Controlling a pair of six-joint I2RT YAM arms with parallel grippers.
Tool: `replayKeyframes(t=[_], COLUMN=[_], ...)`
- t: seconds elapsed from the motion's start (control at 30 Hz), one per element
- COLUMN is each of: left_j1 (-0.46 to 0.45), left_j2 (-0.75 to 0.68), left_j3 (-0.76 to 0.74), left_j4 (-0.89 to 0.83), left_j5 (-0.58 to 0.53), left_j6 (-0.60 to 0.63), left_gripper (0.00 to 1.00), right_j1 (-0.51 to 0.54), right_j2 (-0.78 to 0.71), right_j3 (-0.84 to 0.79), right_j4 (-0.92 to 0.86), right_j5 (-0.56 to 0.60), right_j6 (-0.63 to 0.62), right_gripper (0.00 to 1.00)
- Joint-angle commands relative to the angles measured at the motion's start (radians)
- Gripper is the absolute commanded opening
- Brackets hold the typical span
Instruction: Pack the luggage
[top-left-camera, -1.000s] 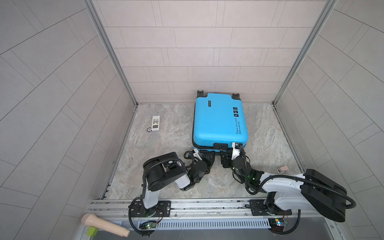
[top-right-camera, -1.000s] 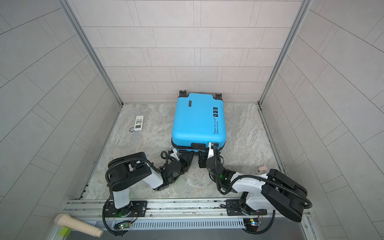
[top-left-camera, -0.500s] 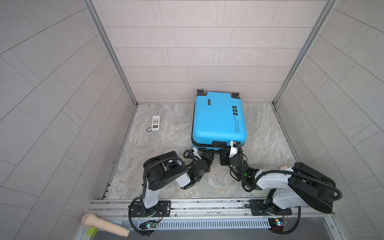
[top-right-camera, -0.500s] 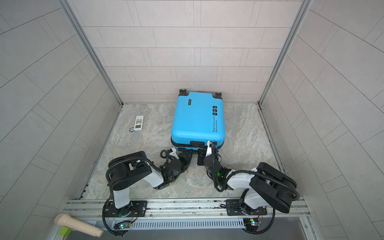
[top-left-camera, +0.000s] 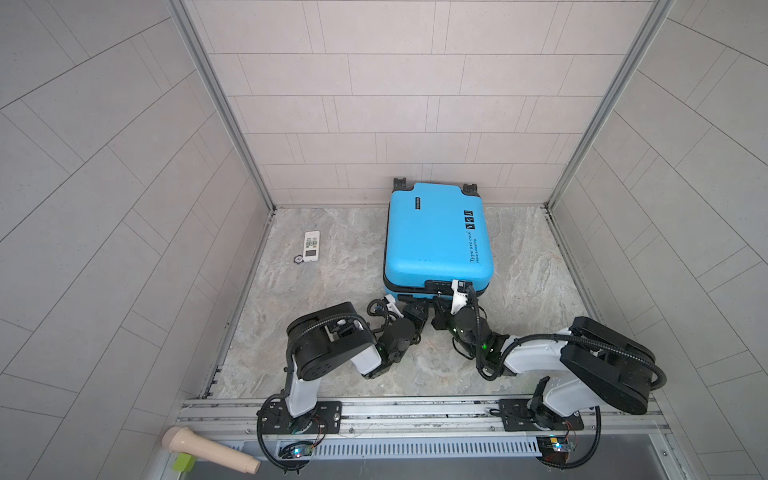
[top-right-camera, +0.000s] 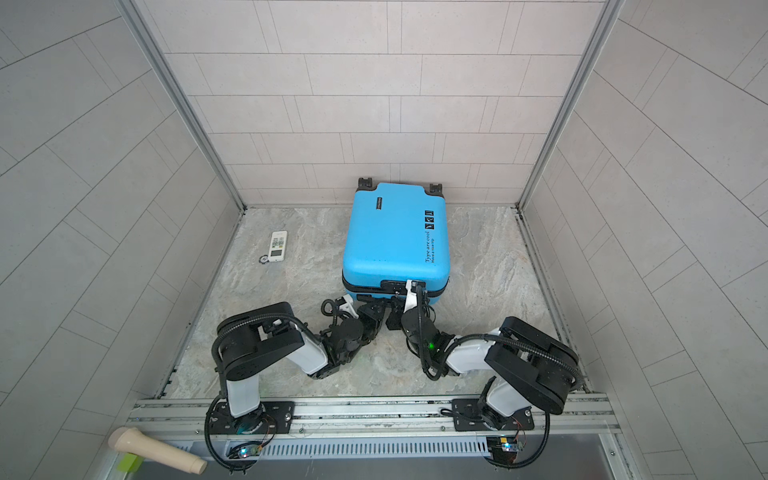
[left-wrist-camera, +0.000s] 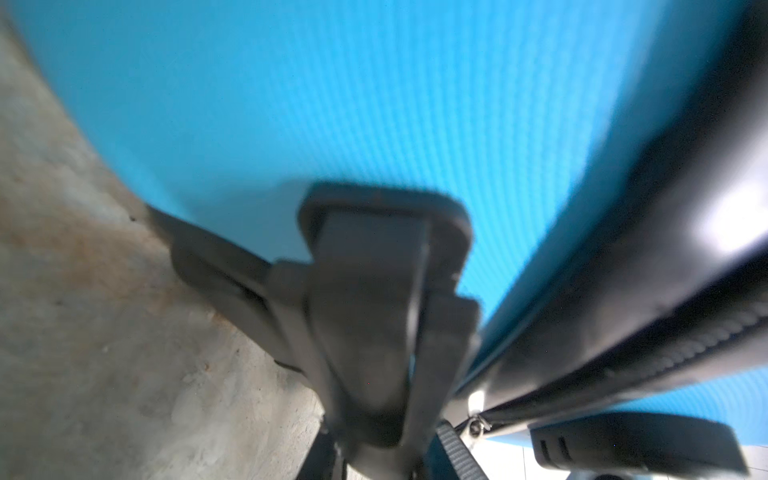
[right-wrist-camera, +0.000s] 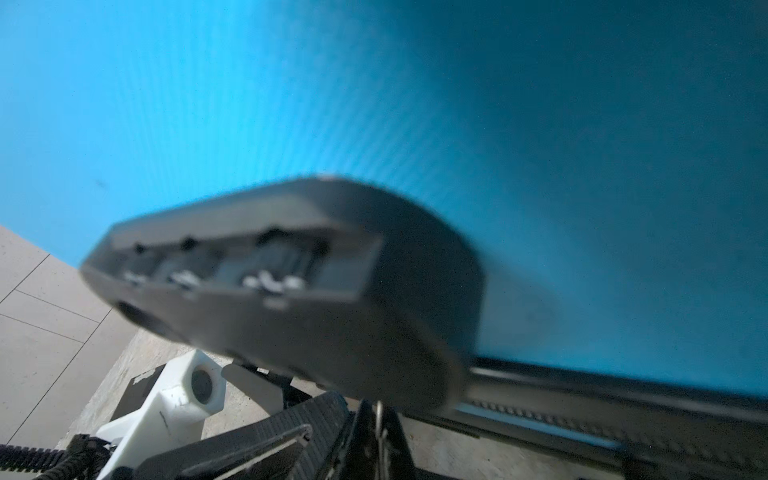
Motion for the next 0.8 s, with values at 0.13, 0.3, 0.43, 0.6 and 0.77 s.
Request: replayKeyframes(t=[0.13,0.3,0.43,0.6,0.77], left_j1=[-0.045,-0.044,-0.044,-0.043,-0.044], left_j2=[-0.005,-0.010,-0.017,-0.031,-0.059], left_j3=[-0.007,-0.033,-0.050,-0.079,-0.112], left_j4=[0.050,0.052,0.050,0.050,0.048], left_j5=[0.054,0.029,0.010,-0.017,-0.028], left_j6=[0.076,0.064,0.055,0.046,0.046], left_gripper=[0.00,0.00,0.00,0.00,0.00], right_j1=[-0.043,-0.093,-0.140,-0.245,-0.399], right_j2=[-0.087,-0.197,-0.327,-0.579,-0.830], right_j3=[-0.069,-0.158,-0.203,-0.242,-0.284], right_j4=[-0.097,-0.173,-0.285,-0.528,-0.738], right_j5=[0.032,0.060,0.066,0.060,-0.014], right_j6=[0.062,0.084,0.075,0.049,0.015], right_gripper=[0.00,0.00,0.00,0.00,0.00])
